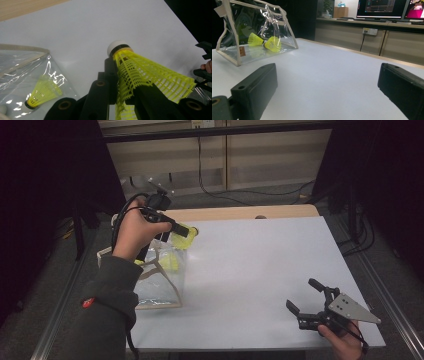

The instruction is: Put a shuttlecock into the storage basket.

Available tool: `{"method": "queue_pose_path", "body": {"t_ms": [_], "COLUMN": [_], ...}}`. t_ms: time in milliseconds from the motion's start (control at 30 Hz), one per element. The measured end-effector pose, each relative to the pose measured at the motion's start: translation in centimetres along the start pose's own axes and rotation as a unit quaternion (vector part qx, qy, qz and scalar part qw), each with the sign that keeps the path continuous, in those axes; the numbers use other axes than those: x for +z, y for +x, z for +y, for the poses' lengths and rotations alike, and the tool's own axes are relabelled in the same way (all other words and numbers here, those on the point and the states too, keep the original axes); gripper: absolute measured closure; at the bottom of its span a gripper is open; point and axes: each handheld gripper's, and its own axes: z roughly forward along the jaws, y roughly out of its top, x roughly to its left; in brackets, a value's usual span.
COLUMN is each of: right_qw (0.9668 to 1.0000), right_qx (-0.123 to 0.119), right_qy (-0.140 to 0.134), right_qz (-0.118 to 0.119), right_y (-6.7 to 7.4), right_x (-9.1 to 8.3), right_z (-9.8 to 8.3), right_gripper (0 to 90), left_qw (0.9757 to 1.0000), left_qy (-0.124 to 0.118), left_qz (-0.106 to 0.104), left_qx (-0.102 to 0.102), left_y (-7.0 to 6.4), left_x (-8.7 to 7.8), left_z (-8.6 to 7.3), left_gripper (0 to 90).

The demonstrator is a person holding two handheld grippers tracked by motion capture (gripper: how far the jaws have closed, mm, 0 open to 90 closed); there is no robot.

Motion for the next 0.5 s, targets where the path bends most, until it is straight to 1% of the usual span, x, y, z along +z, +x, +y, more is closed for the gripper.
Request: {"method": "queue_pose_path", "body": {"t_ms": [200,233,433,500], "right_qw": [1.0,1.0,1.0,1.0], "right_qx": [0.0,0.001,0.0,0.0], "right_qy": [0.001,0.002,0.001,0.001], "right_qz": [0.0,0.0,0.0,0.0], "right_y": [0.0,0.01,0.02,0.02], "right_x": [-0.01,-0.01,0.0,0.0], "right_z": [0.0,-0.01,0.01,0.0], "right_gripper": [2.3,2.3,2.3,2.3], "left_qw": [1.0,1.0,1.0,1.0], "left_qy": [0.0,-0.001,-0.001,-0.003], "left_qz": [0.004,0.004,0.005,0.006], "left_qx": [0.0,-0.003,-0.003,-0.007], "left_y": [0.25,0.24,0.5,0.55], "left_x": [-0.52,-0.57,-0.9,-1.05], "left_z": [-0.03,-0.06,-0.14,-0.17], "left_gripper": [85.2,85.1,85.2,85.1]}}
